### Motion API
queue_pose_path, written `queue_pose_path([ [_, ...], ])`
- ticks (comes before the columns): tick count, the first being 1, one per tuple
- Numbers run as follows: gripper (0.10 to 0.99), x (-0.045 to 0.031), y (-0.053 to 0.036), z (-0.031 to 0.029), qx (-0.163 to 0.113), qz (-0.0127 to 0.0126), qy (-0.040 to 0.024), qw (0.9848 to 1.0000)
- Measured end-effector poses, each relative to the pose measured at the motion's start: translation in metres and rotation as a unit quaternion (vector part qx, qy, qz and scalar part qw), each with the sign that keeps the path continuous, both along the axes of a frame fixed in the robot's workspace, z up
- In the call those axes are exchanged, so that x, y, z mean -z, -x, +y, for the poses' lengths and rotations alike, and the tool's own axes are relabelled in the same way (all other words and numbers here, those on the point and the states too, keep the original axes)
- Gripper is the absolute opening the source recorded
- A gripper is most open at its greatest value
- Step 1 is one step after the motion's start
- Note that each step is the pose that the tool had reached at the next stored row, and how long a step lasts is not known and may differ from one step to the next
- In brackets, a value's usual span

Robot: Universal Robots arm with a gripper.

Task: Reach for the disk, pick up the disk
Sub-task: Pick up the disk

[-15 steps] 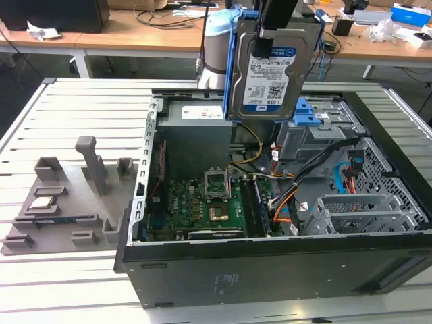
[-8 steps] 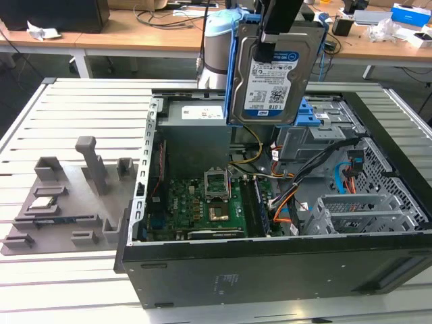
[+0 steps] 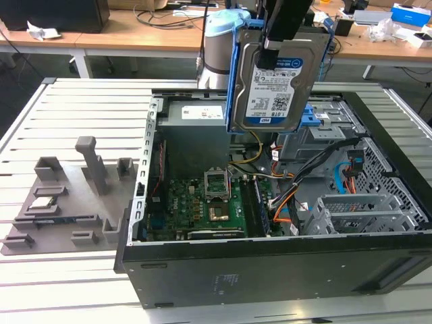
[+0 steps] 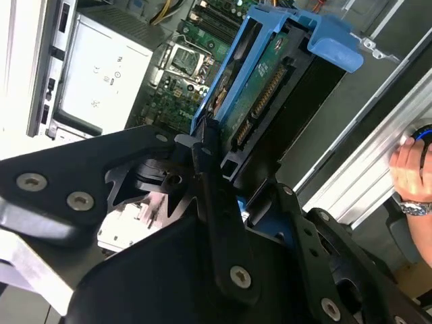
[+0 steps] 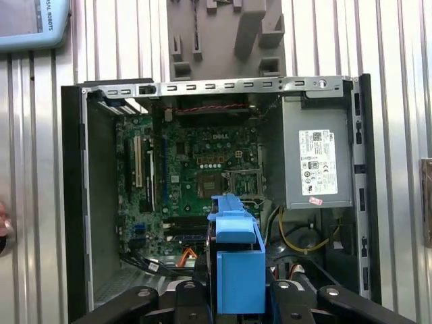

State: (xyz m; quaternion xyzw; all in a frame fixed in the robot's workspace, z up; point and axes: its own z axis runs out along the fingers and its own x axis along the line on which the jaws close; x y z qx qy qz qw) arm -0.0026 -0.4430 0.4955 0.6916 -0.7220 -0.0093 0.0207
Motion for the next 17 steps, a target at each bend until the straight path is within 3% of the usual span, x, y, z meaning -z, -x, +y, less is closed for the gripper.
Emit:
queue_pose_path([
  [17, 0.365, 0.0003, 0.0, -0.0507, 0.0, 0.0, 0.0, 1.0],
])
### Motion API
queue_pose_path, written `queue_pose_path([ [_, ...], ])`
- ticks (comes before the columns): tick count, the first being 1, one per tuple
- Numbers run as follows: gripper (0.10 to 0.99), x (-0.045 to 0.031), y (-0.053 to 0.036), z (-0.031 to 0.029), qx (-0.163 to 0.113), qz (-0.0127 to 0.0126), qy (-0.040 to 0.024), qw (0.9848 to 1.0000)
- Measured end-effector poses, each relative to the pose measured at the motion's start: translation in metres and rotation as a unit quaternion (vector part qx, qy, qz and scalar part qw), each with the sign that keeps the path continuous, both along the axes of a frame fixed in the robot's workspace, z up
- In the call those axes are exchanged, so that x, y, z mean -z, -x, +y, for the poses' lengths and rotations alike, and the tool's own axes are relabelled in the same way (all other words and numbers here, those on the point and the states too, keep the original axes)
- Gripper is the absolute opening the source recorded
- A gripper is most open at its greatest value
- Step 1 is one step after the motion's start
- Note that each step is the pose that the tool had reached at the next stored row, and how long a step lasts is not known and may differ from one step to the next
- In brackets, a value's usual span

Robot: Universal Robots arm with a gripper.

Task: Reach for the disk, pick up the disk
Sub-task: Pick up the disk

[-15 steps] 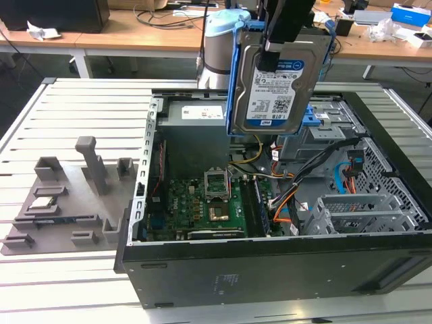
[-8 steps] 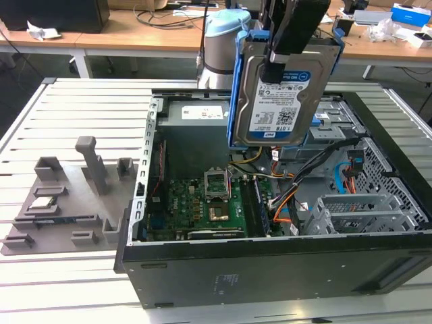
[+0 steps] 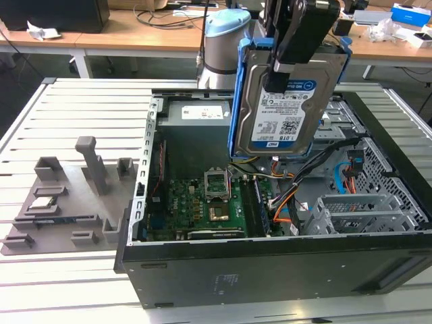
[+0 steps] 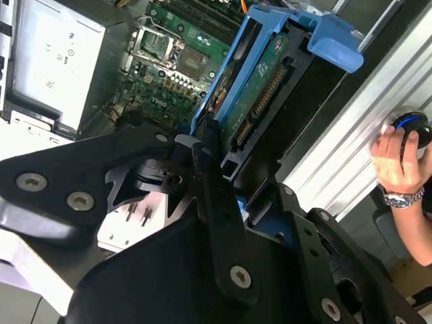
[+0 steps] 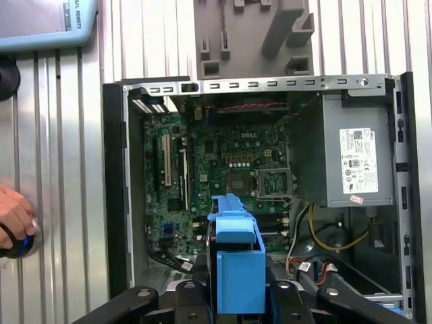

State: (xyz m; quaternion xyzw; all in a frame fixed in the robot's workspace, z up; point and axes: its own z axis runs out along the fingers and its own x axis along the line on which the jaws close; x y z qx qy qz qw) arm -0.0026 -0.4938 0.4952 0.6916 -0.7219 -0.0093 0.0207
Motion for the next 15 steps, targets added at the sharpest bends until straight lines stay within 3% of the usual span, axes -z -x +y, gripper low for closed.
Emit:
queue_pose_path([
  [6, 0.365, 0.0001, 0.0, -0.0206, 0.0, 0.0, 0.0001, 1.0],
  [15, 0.365, 0.0002, 0.0, -0.0411, 0.0, 0.0, 0.0, 1.0],
])
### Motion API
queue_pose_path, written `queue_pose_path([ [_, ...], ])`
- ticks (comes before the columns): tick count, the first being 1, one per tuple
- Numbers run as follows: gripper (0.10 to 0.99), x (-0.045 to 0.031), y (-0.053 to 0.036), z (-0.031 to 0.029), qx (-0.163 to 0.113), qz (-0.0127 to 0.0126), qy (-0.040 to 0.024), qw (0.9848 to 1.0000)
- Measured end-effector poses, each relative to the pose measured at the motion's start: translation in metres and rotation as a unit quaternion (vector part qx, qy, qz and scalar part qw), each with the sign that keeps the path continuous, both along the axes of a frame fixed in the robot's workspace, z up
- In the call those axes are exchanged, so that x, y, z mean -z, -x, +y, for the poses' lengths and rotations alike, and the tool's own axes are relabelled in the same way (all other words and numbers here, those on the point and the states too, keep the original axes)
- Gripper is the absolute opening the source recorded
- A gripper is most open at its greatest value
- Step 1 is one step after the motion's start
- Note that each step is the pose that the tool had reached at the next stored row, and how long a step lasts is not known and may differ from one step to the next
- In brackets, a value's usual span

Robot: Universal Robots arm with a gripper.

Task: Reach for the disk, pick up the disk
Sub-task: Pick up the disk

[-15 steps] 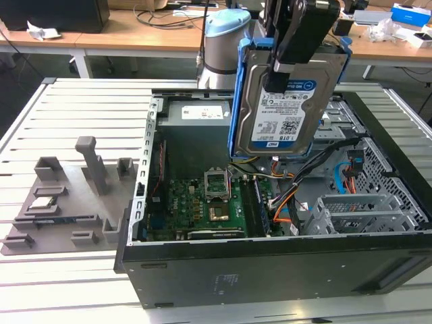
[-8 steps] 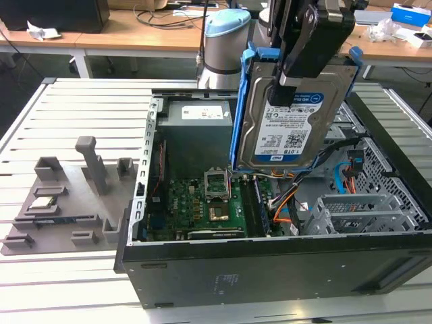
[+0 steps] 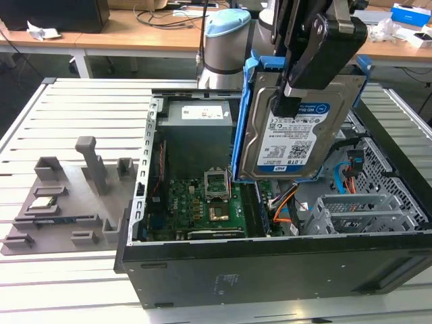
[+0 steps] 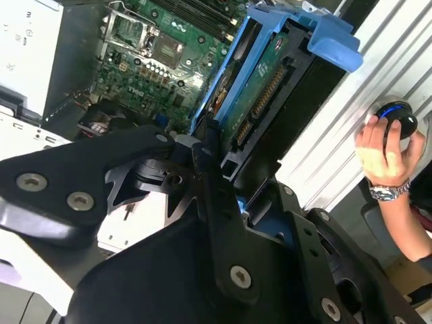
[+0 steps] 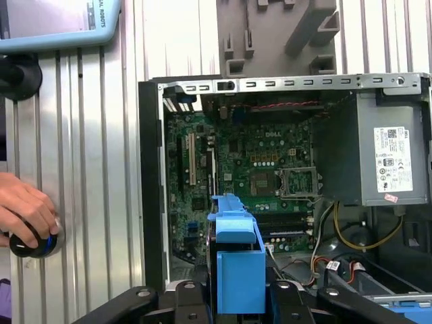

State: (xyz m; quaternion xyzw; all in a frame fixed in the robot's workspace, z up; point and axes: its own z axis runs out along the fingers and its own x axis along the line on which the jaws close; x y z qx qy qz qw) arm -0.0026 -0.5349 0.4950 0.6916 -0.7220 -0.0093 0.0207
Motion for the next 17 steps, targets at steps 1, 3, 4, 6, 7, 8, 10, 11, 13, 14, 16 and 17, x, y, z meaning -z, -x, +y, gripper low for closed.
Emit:
queue_pose_path([
  [1, 0.365, 0.0, 0.0, -0.0051, 0.0, 0.0, 0.0, 1.0],
  [3, 0.365, 0.0001, 0.0, -0.0137, 0.0, 0.0, 0.0, 1.0],
  [4, 0.365, 0.0001, 0.0, -0.0168, 0.0, 0.0, 0.0, 1.0],
  [6, 0.365, 0.0001, 0.0, -0.0226, 0.0, 0.0, 0.0, 1.0],
  [7, 0.365, 0.0001, 0.0, -0.0268, 0.0, 0.0, 0.0, 1.0],
  [8, 0.365, 0.0001, 0.0, -0.0289, 0.0, 0.0, 0.0, 1.0],
  [10, 0.365, 0.0001, 0.0, -0.0348, 0.0, 0.0, 0.0, 1.0],
  [11, 0.365, 0.0002, 0.0, -0.0369, 0.0, 0.0, 0.0, 1.0],
  [13, 0.365, 0.0002, 0.0, -0.0443, 0.0, 0.0, 0.0, 1.0],
  [14, 0.365, 0.0002, 0.0, -0.0471, 0.0, 0.0, 0.0, 1.0],
  [16, 0.365, 0.0003, 0.0, -0.0516, 0.0, 0.0, 0.0, 1.0],
  [17, 0.365, 0.0002, 0.0, -0.0542, 0.0, 0.0, 0.0001, 1.0],
])
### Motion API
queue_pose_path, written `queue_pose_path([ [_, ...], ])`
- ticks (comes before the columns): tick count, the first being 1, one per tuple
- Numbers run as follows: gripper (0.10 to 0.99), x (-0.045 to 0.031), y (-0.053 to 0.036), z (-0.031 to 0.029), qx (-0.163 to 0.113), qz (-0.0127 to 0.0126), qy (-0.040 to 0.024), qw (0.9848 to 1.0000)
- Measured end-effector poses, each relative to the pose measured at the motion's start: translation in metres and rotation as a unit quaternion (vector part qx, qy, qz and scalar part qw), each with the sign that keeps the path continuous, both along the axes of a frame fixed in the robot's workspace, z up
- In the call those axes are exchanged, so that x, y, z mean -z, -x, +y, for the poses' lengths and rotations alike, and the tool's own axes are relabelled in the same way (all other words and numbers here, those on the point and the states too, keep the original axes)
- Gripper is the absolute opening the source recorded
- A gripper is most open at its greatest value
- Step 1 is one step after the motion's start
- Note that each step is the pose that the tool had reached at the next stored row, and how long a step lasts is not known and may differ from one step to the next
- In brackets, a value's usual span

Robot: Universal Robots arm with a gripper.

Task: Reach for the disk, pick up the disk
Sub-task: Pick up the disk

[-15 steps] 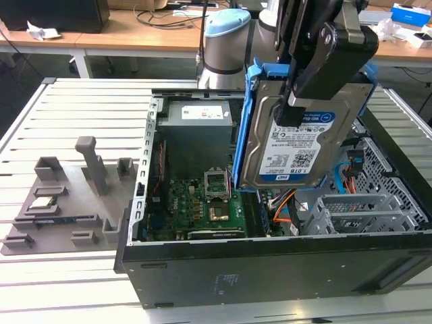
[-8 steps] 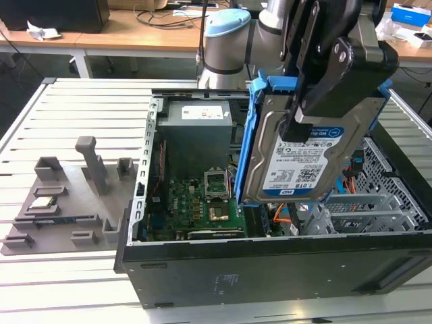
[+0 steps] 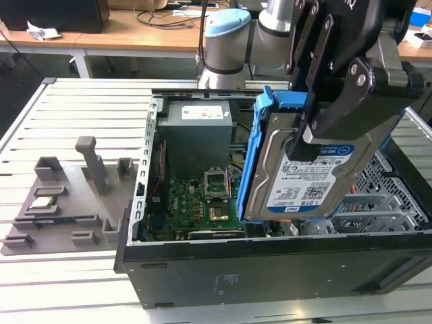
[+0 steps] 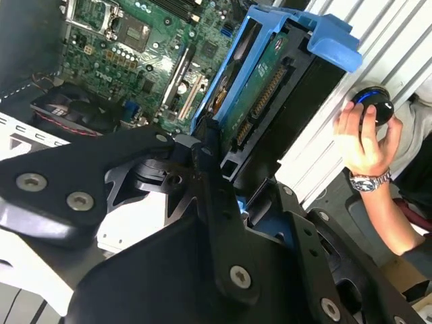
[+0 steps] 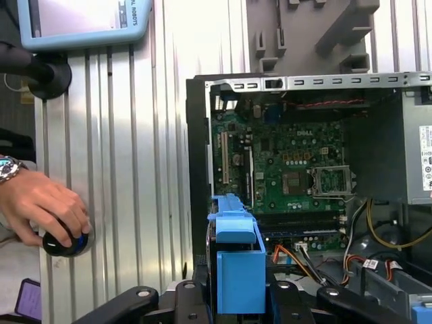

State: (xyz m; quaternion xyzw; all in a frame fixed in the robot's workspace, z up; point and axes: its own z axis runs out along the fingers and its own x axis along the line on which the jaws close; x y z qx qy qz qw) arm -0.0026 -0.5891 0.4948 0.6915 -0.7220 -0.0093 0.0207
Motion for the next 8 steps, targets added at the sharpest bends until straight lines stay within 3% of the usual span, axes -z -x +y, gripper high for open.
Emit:
queue_pose_path([
  [8, 0.365, 0.0002, 0.0, -0.0214, 0.0, 0.0, 0.0, 1.0],
])
